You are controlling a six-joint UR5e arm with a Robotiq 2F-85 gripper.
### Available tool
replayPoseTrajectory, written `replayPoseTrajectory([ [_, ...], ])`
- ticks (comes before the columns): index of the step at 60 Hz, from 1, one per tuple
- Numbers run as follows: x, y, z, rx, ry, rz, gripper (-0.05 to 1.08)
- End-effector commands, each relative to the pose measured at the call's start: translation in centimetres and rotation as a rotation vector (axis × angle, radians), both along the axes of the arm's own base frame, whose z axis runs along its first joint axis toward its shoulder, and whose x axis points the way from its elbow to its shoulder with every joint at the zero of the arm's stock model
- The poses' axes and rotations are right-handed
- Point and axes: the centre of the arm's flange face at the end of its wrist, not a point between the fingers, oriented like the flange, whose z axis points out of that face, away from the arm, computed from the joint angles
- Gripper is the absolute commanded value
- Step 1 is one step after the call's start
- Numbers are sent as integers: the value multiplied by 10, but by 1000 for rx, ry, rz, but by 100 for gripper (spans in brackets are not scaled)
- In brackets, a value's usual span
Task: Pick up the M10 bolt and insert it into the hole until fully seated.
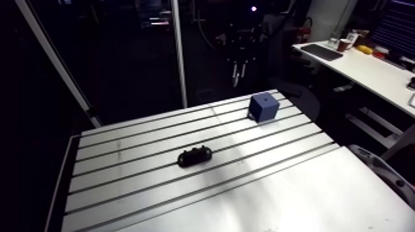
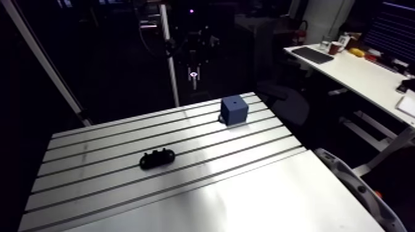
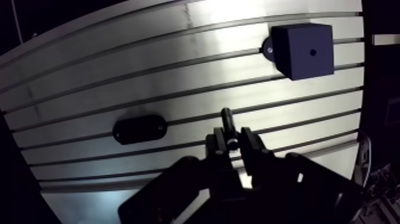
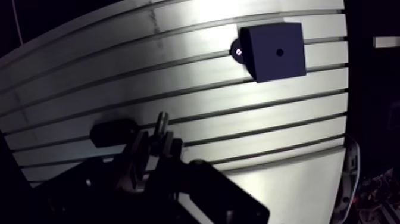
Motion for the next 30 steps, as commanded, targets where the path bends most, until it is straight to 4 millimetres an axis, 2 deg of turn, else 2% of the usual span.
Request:
replayPoseTrajectory([
  [1, -23, 47, 0, -3, -46, -22, 107],
  [14, -35, 65, 5, 39, -61, -27, 107],
  [30, -39, 96, -14, 4, -123, -48, 107],
])
